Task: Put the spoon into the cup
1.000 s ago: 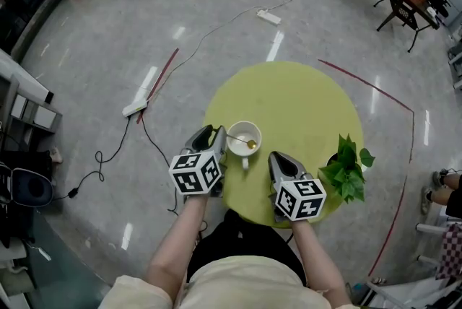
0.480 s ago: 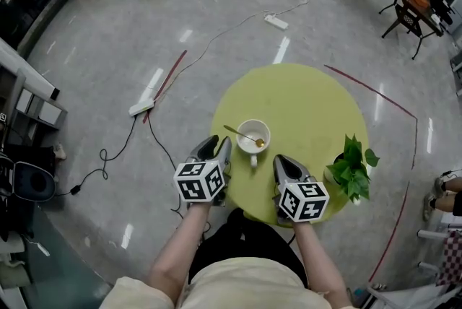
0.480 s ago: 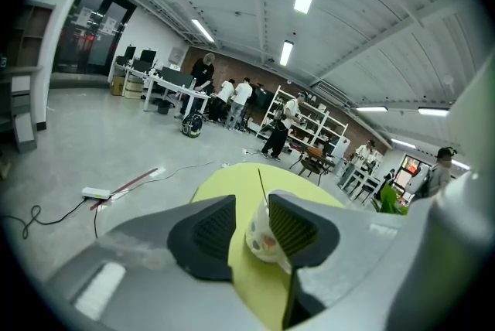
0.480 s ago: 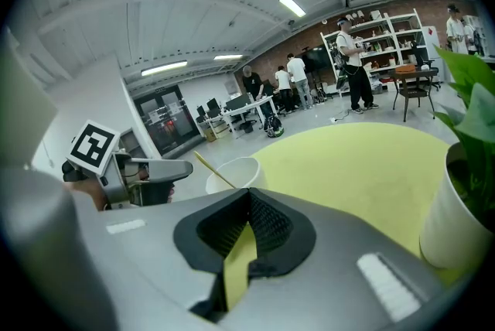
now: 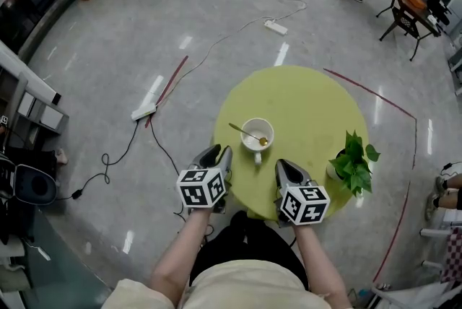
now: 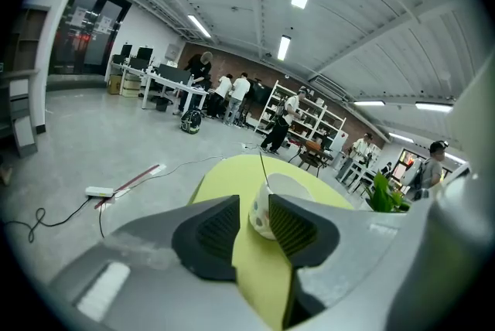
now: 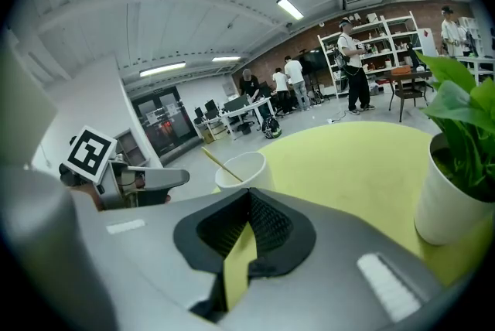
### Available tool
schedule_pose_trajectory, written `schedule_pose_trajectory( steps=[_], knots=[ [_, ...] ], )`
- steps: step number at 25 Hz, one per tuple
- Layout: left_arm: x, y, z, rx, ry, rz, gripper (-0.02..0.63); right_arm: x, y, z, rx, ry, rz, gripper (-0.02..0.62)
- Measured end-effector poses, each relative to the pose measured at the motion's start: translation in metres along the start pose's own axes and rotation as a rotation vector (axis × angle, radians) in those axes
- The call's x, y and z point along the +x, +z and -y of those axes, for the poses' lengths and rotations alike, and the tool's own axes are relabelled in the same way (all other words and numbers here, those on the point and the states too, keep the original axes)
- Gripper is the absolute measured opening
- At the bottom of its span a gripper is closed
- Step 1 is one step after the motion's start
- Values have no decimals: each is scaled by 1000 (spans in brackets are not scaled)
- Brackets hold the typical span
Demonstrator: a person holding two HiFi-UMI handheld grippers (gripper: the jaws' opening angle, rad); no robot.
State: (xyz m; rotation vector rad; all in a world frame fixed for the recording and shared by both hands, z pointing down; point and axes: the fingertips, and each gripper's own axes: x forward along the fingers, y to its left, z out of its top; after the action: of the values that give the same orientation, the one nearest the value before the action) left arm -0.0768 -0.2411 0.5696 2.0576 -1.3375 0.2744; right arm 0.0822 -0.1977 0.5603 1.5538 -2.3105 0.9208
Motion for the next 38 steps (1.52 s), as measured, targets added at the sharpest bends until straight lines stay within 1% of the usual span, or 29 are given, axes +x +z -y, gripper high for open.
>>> schedule_pose_trajectory(
  steps=[3,8,17,22,28,30,38],
  knots=[
    [-7,-2,0,15,1,-7,123,-5,-2,-4,1,-6,2,0],
    [-13,-7,1,37,1,-5,101,-13,-8,-6,2,-21,8,0],
    [-28,-16,8,76,-28,-15,60,-26,-18,-13,6,-41,19,0],
    [-37,-22,12,105,-53,-24,29,-32,-22,-22,6,-50,29,0],
    [-48,-28,14,140,-84,-42,14,-39,-29,-31,14,-74,43,0],
    [-52,-30,13,146,-93,-45,5,-42,-32,-34,18,-83,48,0],
    [-67,-34,14,151,-137,-46,2,-55,-43,-42,27,-128,54,0]
  ],
)
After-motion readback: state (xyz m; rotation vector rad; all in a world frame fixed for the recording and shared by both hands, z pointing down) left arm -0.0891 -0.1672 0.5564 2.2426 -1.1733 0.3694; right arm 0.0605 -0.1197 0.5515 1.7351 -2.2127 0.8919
